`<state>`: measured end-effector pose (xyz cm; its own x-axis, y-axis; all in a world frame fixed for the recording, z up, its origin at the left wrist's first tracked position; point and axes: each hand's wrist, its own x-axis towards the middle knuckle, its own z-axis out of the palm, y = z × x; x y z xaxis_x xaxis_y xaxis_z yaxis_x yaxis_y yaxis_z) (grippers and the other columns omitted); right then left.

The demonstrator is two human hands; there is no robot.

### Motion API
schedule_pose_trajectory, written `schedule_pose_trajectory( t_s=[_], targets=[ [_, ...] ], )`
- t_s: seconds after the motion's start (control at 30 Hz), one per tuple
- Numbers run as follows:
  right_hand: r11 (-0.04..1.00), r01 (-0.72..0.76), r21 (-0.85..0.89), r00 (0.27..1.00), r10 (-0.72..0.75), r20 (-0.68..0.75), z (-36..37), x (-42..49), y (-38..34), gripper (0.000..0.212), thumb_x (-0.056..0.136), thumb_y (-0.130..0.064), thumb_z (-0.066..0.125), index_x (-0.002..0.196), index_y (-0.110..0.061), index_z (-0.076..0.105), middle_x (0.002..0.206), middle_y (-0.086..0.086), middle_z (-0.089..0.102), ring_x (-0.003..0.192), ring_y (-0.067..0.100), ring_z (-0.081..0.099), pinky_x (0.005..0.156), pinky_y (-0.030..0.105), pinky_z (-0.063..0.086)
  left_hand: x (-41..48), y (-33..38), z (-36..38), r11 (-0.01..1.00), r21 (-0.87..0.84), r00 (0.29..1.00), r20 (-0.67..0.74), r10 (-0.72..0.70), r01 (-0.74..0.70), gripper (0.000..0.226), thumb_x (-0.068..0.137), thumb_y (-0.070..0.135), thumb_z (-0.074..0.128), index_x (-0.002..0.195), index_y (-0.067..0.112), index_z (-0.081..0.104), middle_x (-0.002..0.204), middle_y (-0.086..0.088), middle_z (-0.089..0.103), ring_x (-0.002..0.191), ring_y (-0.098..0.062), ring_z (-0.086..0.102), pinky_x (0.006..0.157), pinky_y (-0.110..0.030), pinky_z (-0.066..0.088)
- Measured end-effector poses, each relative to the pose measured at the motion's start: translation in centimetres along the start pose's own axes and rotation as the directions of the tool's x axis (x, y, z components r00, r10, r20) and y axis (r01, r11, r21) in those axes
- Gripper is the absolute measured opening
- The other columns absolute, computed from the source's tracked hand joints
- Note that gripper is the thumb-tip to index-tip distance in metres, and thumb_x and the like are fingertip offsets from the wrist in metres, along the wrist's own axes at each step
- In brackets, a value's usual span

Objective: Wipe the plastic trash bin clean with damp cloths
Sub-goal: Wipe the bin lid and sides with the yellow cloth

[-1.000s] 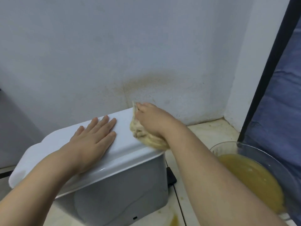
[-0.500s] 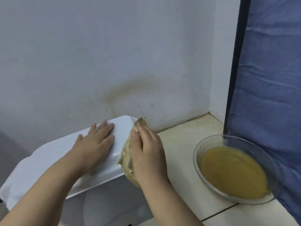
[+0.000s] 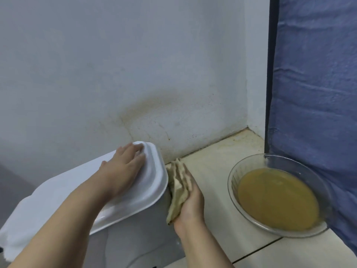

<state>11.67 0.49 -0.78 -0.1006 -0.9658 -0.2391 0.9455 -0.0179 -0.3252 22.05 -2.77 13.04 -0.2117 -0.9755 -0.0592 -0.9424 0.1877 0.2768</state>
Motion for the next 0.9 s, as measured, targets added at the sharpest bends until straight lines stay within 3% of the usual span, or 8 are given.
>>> schedule_pose_trajectory(
  t_s=[0.1, 0.2, 0.27, 0.37, 0.47, 0.63, 0.77, 0.9],
  targets=[
    [0.965, -0.046, 0.258, 0.998, 0.034, 0.051, -2.1, -0.1, -1.3, 0.035, 0.093, -0.024, 0.032, 0.084, -0.012, 0.064, 0.086, 0.009, 0.063, 0.079, 0.023, 0.064, 0.070, 0.029, 0.054, 1.2, 3.4, 1.4, 0.978, 0.202, 0.999, -0.012, -0.045, 0.046, 0.064, 0.089, 0.061, 0.033, 0.145, 0.031, 0.027, 0.157, 0.001, 0.013, 0.144, -0.022, 0.010, 0.113, -0.057, 0.014],
    [0.981, -0.030, 0.193, 0.985, 0.062, -0.164, -4.8, 0.5, -2.1, 0.034, 0.100, -0.020, 0.026, 0.081, -0.021, 0.055, 0.063, -0.006, 0.069, 0.055, 0.010, 0.067, 0.050, 0.021, 0.054, 1.6, 5.4, 2.6, 0.900, 0.409, 0.986, 0.011, -0.167, 0.148, 0.082, 0.073, 0.070, 0.052, 0.142, 0.036, 0.024, 0.157, -0.004, 0.001, 0.143, -0.033, 0.002, 0.108, -0.062, 0.017],
    [0.978, 0.047, 0.206, 0.980, -0.005, -0.198, -5.6, 0.4, -3.7, 0.037, 0.101, -0.023, 0.024, 0.083, -0.023, 0.056, 0.063, -0.007, 0.070, 0.050, 0.005, 0.067, 0.045, 0.020, 0.054, 1.8, 6.2, 3.1, 0.871, 0.449, 0.975, -0.004, -0.221, 0.199, 0.085, 0.069, 0.056, 0.065, 0.140, 0.037, 0.023, 0.155, -0.007, 0.001, 0.142, -0.035, 0.002, 0.106, -0.064, 0.020],
    [0.950, 0.126, 0.287, 0.977, -0.069, -0.203, -5.9, 0.6, -6.2, 0.051, 0.096, -0.035, 0.033, 0.078, -0.021, 0.078, 0.083, 0.004, 0.074, 0.066, 0.018, 0.072, 0.058, 0.030, 0.059, 2.0, 6.7, 3.2, 0.865, 0.447, 0.970, -0.034, -0.239, 0.229, 0.080, 0.070, 0.037, 0.064, 0.139, 0.036, 0.023, 0.151, -0.008, 0.009, 0.139, -0.035, 0.009, 0.104, -0.063, 0.024],
    [0.930, 0.110, 0.350, 0.992, -0.081, -0.097, -5.5, 0.5, -7.5, 0.055, 0.095, -0.037, 0.031, 0.074, -0.022, 0.079, 0.085, 0.003, 0.075, 0.071, 0.020, 0.073, 0.060, 0.031, 0.059, 1.9, 6.5, 2.3, 0.887, 0.414, 0.977, -0.035, -0.208, 0.204, 0.073, 0.071, 0.033, 0.062, 0.135, 0.033, 0.027, 0.140, -0.008, 0.026, 0.131, -0.033, 0.025, 0.101, -0.058, 0.033],
    [0.979, -0.004, 0.206, 0.995, -0.015, 0.094, -2.1, 0.4, -6.8, 0.048, 0.093, -0.042, 0.035, 0.087, -0.022, 0.078, 0.096, 0.003, 0.074, 0.083, 0.020, 0.071, 0.068, 0.027, 0.056, 0.7, 5.2, -3.0, 0.959, 0.259, 0.986, -0.146, -0.075, 0.111, 0.070, 0.070, 0.035, 0.065, 0.133, 0.025, 0.035, 0.121, -0.011, 0.047, 0.102, -0.029, 0.048, 0.081, -0.035, 0.039],
    [0.996, -0.079, 0.038, 0.975, 0.070, 0.209, 0.3, -0.3, -3.4, 0.044, 0.089, -0.043, 0.046, 0.123, -0.022, 0.063, 0.128, 0.004, 0.062, 0.122, 0.021, 0.054, 0.108, 0.038, 0.036, -0.8, 4.7, -10.7, 0.991, -0.045, 0.962, -0.240, -0.134, 0.126, 0.070, 0.047, 0.047, 0.063, 0.113, 0.042, 0.042, 0.084, 0.005, 0.050, 0.073, -0.018, 0.052, 0.060, -0.028, 0.039],
    [0.990, -0.075, 0.120, 0.982, 0.052, 0.182, -0.3, -0.7, -2.0, 0.044, 0.094, -0.049, 0.046, 0.124, -0.021, 0.062, 0.129, 0.005, 0.061, 0.120, 0.021, 0.057, 0.094, 0.035, 0.048, -0.3, 5.8, -7.5, 0.976, 0.204, 0.989, -0.141, -0.054, 0.082, 0.074, 0.061, 0.046, 0.063, 0.130, 0.033, 0.038, 0.117, -0.006, 0.049, 0.100, -0.027, 0.053, 0.082, -0.037, 0.044]
  ],
)
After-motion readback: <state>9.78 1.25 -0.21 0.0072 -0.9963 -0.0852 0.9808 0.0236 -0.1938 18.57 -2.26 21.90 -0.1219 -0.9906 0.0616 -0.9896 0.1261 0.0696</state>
